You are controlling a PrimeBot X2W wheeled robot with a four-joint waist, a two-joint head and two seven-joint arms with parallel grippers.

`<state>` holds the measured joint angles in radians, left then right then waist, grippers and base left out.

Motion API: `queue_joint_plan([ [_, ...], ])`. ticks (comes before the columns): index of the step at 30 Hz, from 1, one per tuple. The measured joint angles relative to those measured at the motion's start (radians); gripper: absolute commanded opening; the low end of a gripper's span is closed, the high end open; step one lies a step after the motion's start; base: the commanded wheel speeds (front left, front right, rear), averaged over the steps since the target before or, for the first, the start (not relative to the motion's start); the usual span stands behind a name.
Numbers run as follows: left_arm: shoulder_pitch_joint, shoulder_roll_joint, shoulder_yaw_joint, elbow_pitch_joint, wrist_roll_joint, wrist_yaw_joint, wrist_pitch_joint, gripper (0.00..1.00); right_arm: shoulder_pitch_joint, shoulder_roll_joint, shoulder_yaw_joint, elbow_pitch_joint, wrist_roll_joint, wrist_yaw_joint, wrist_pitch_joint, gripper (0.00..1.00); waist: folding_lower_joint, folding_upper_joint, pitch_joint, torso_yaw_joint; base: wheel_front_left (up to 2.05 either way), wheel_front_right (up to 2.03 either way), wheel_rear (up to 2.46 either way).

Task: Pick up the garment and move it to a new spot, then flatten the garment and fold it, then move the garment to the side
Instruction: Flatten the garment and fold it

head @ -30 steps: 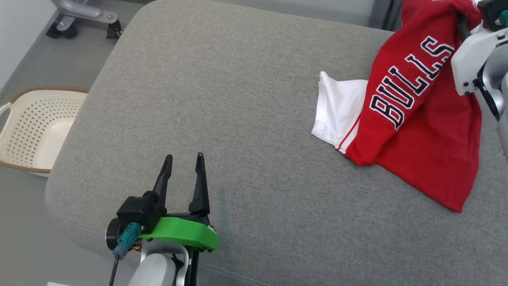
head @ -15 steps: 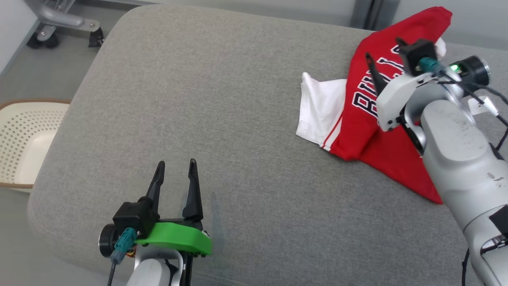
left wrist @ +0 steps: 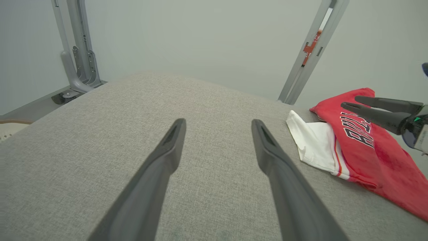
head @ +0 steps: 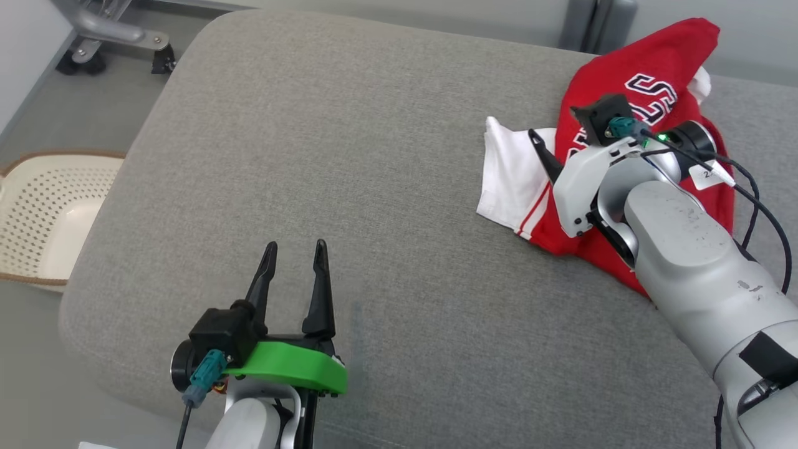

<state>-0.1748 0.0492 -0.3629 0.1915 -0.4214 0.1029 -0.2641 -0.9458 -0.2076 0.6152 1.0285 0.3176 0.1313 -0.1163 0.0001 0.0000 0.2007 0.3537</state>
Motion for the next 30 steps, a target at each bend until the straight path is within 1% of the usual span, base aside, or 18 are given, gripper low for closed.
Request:
queue_joint_plan([
  [9,-0.002,0.001,-0.016,-0.033,-0.036,0.021,0.000,1.00,-0.038,-0.009,0.012,0.126,0.024,0.000,0.027,1.00,-0.0001,0.0000,0.073,0.117,0.00,0.00,0.00],
  [14,-0.002,0.001,-0.022,-0.043,-0.044,0.030,0.000,1.00,-0.044,-0.016,0.013,0.181,0.026,0.000,0.038,1.00,-0.0001,0.0000,0.118,0.160,0.00,0.00,0.00],
  [15,-0.002,0.001,-0.021,-0.045,-0.044,0.030,0.000,1.00,-0.048,-0.015,0.013,0.182,0.026,0.000,0.030,0.93,-0.0001,0.0000,0.126,0.166,0.00,0.00,0.00],
  [16,-0.002,0.001,-0.020,-0.045,-0.044,0.031,0.000,1.00,-0.053,-0.013,0.016,0.182,0.025,0.000,0.024,0.40,-0.0001,0.0000,0.132,0.170,0.00,0.00,0.00],
  [17,-0.002,0.001,-0.016,-0.045,-0.044,0.034,0.000,1.00,-0.059,-0.008,0.024,0.180,0.023,0.000,0.009,0.13,-0.0001,0.0000,0.139,0.173,0.00,0.00,0.00],
  [18,-0.002,0.001,-0.015,-0.045,-0.044,0.034,0.000,1.00,-0.065,-0.002,0.029,0.177,0.023,0.000,-0.004,0.00,-0.0001,0.0000,0.144,0.174,0.00,0.00,0.00],
  [20,-0.004,0.001,-0.015,-0.044,-0.044,0.034,0.000,1.00,-0.067,0.010,0.043,0.169,0.022,0.000,-0.024,0.00,0.0000,0.0000,0.147,0.169,0.00,0.00,0.00],
  [21,-0.006,0.001,-0.015,-0.043,-0.041,0.034,0.000,1.00,-0.070,0.028,0.060,0.152,0.023,0.000,-0.049,0.00,-0.0001,0.0000,0.147,0.159,0.00,0.00,0.00],
  [23,-0.010,0.000,-0.013,-0.039,-0.035,0.033,0.000,1.00,-0.071,0.049,0.084,0.126,0.029,0.000,-0.064,0.00,0.0000,0.0000,0.143,0.148,0.00,0.00,0.00],
  [27,-0.015,0.000,-0.008,-0.033,-0.023,0.029,0.000,1.00,-0.062,0.089,0.170,0.039,0.066,0.000,-0.085,0.00,-0.0001,0.0000,0.130,0.122,0.00,0.00,0.00],
  [30,-0.015,0.000,0.000,-0.029,-0.016,0.028,0.000,1.00,-0.031,0.100,0.239,-0.032,0.121,0.000,-0.082,0.00,-0.0001,0.0000,0.121,0.108,0.00,0.00,0.00],
])
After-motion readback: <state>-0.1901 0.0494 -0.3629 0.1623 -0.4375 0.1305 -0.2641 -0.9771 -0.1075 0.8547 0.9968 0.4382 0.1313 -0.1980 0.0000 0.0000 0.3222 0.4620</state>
